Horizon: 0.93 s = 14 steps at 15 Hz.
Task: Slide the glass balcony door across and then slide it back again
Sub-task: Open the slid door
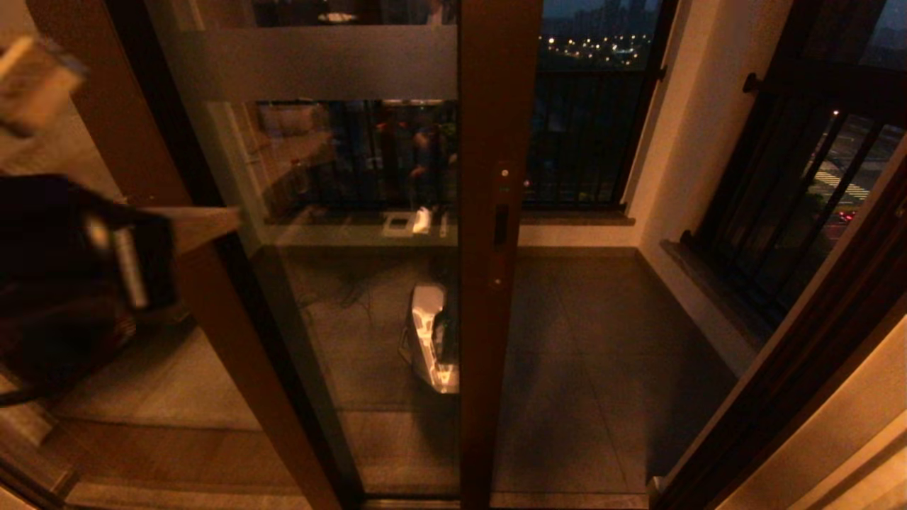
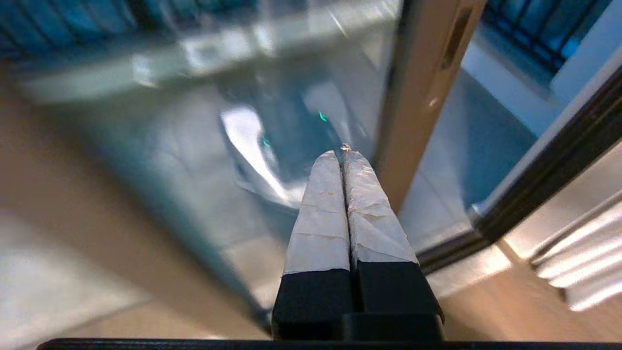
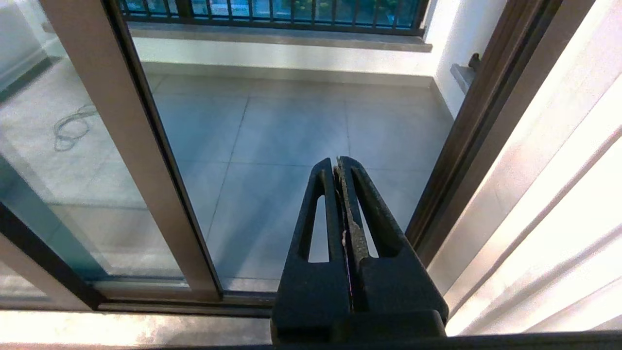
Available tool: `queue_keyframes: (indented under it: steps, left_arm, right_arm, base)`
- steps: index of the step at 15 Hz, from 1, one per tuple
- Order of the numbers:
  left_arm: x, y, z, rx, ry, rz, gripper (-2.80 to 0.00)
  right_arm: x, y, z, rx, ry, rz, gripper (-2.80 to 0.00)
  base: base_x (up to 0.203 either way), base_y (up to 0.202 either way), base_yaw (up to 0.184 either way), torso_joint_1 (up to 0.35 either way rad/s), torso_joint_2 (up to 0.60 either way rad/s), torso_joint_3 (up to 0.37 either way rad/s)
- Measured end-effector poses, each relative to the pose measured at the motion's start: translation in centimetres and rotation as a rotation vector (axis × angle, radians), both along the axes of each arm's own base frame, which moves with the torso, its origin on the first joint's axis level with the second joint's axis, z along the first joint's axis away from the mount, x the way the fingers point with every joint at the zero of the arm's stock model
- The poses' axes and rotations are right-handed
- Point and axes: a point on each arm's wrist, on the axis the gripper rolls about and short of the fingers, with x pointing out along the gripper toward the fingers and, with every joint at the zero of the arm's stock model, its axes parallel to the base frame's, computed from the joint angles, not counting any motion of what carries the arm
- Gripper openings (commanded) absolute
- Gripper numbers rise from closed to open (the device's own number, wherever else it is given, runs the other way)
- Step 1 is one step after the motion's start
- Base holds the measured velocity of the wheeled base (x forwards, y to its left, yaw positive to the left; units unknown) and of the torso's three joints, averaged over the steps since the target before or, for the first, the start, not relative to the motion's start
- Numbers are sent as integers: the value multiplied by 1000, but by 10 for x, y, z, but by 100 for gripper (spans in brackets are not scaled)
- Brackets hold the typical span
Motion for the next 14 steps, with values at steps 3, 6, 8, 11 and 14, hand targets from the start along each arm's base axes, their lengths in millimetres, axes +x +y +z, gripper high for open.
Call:
queue_keyframes:
  steps: [3, 6, 8, 11, 14]
  left_arm:
    - [46, -79, 7, -26, 43, 17, -280]
    - [54, -144, -13, -30, 106, -6, -280]
    - [58, -166, -26, -3, 130, -29, -280]
    - [67, -190, -39, 3, 131, -44, -280]
    - [82, -211, -48, -34, 90, -24, -280]
  right_arm:
    - [0, 0, 0, 0, 0, -1, -280]
    - [0, 0, 0, 0, 0, 0, -280]
    - [0, 0, 0, 0, 0, 0, -280]
    - [0, 0, 0, 0, 0, 0, -280]
    - [0, 0, 0, 0, 0, 0, -280]
  base:
    - [0, 0, 0, 0, 0, 0]
    - [0, 0, 0, 0, 0, 0]
    - [0, 0, 0, 0, 0, 0]
    - [0, 0, 0, 0, 0, 0]
    - [0, 0, 0, 0, 0, 0]
